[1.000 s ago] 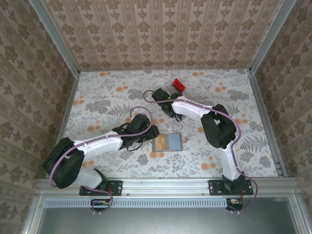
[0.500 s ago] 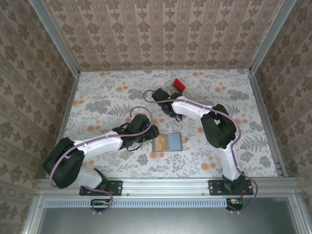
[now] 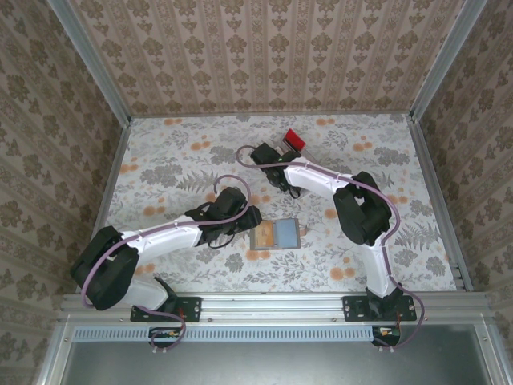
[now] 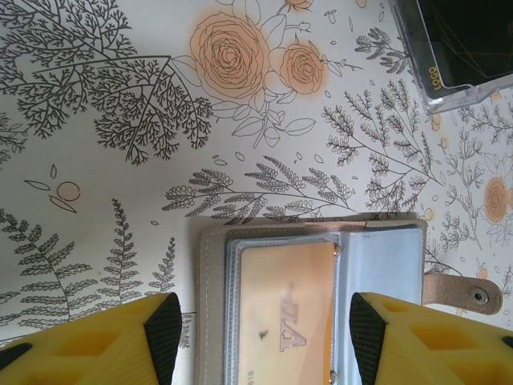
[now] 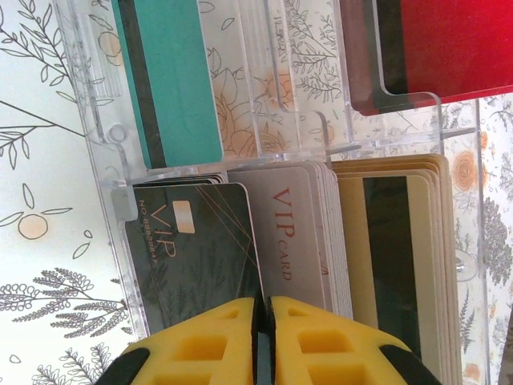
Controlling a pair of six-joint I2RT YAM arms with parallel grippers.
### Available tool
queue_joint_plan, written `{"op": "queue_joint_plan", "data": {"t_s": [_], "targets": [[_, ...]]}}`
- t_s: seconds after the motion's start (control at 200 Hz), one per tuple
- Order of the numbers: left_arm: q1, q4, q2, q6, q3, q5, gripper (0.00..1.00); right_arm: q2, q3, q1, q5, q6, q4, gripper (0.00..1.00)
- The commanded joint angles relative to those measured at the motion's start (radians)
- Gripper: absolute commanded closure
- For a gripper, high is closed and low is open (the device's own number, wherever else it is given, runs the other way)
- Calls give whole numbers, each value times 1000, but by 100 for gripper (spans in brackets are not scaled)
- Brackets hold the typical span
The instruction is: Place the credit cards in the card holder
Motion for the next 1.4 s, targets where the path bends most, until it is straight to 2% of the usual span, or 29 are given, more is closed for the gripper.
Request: {"op": "queue_joint_plan", "data": {"t_s": [0.0,0.185,0.465,0.535,0.65,0.715,1.065,1.395], "targets": [[5,-13,16,7,13,11,39,-39,-14,-9,46,-7,-22,86],[5,-14,16,6,11,12,39,-50,-7,-10,6,-3,-36,94],[7,-23,11,9,19,5,39,-139,-12,-25,-207,53,-81,98],[7,-24,13,10,21,8,39,-144,-14,-33,-231,66,-83,96],[7,-23,13,12,20,9,39,-108,13,-44,-237,66,-109,84],[7,-24,13,13,21,11,39,-84,28,-45,-237,63,-119,77],[7,-18,10,6,10,5,39,7,47,-34,-181,24,-111,70],[7,-16,11,5,7,8,39,53,23,1,-1,-8,-59,64]]}}
